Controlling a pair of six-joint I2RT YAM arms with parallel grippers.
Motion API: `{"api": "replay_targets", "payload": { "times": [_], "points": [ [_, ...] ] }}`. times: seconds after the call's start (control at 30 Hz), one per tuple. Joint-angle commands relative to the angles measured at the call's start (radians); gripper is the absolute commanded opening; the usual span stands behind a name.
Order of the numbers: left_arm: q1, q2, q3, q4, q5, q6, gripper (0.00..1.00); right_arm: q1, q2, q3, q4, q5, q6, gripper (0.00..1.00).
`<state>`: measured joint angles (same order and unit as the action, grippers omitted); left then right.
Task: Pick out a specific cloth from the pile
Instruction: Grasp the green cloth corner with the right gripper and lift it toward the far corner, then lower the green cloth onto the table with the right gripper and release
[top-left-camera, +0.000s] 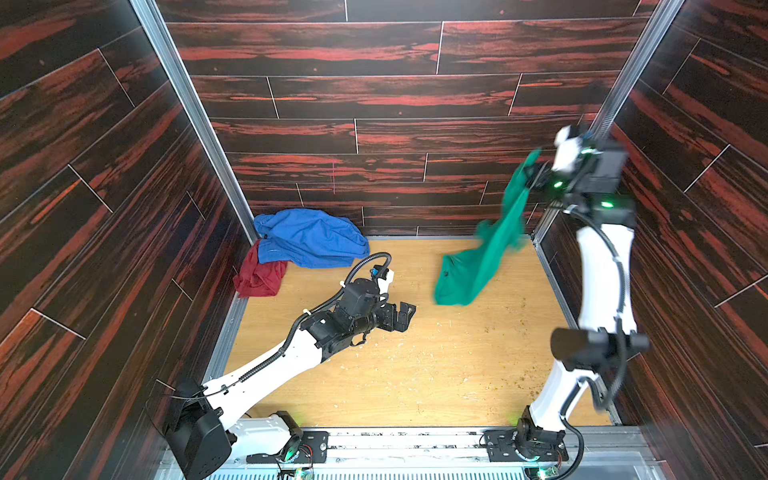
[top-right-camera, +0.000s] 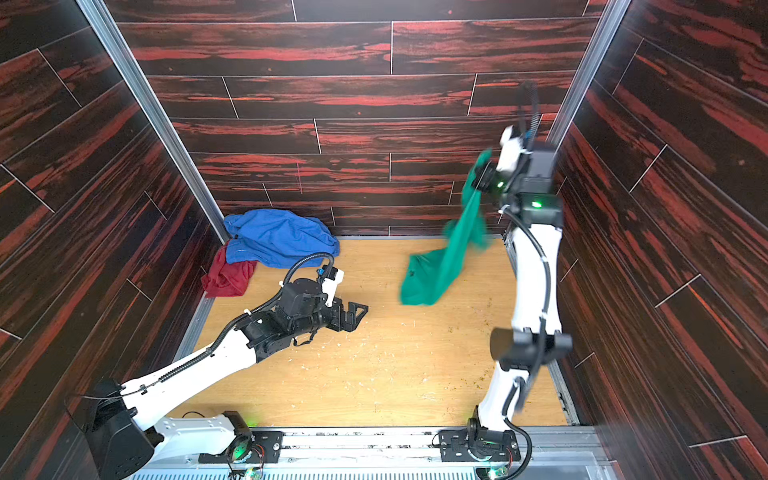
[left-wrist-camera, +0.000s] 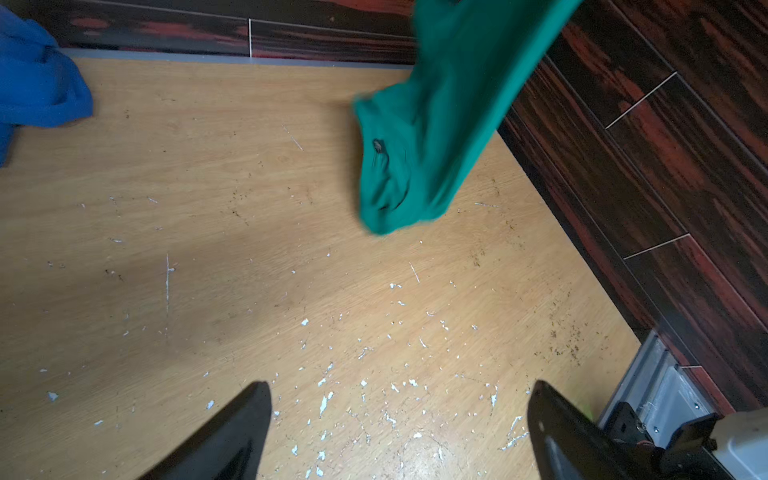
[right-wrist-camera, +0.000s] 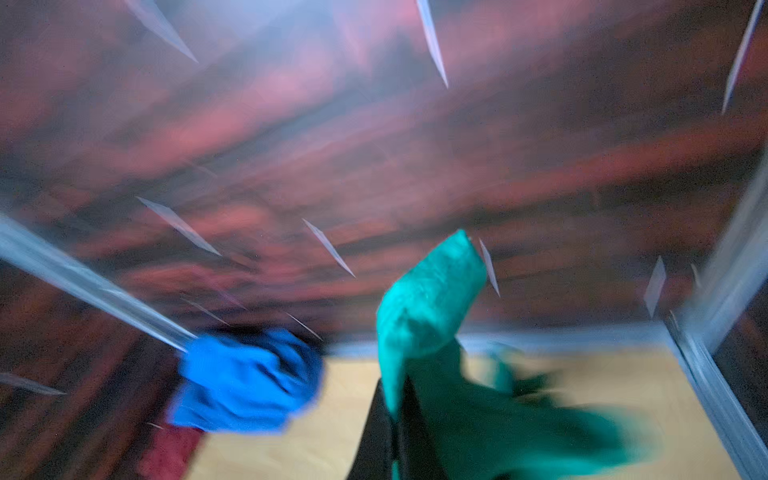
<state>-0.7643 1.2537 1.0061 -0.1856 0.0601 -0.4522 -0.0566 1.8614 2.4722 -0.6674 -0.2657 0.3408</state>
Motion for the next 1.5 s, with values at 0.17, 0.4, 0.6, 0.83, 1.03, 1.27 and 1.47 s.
{"api": "replay_targets", "payload": {
  "times": [0.17, 0.4, 0.6, 0.83, 1.03, 1.27, 1.47],
  "points": [
    [-0.014, -0.069, -0.008, 0.024, -0.042, 0.006, 0.99, -0.001, -0.066, 0.016, 0.138, -0.156, 0.123, 0.0],
    [-0.022, -0.054, -0.008, 0.031, -0.04, 0.002, 0.99, -0.002, -0.101, -0.015, 0.161, -0.181, 0.128, 0.0],
    [-0.029, -0.044, -0.005, 0.041, -0.023, 0.0, 0.99, -0.003, -0.143, -0.153, 0.163, -0.255, 0.163, 0.0],
    [-0.035, -0.024, 0.0, 0.043, -0.011, 0.001, 0.99, -0.002, -0.267, -0.41, 0.088, -0.214, 0.105, 0.0],
    [-0.036, -0.001, 0.001, 0.052, 0.0, 0.001, 0.99, -0.005, -0.518, -0.728, 0.096, -0.03, 0.022, 0.0],
    [-0.044, 0.048, 0.029, 0.061, 0.03, 0.0, 0.99, -0.004, -0.654, -0.851, 0.019, 0.033, -0.015, 0.0],
    [-0.056, 0.049, 0.035, 0.051, 0.021, 0.004, 0.99, -0.004, -0.636, -0.964, -0.087, -0.043, -0.036, 0.0]
  ]
}}
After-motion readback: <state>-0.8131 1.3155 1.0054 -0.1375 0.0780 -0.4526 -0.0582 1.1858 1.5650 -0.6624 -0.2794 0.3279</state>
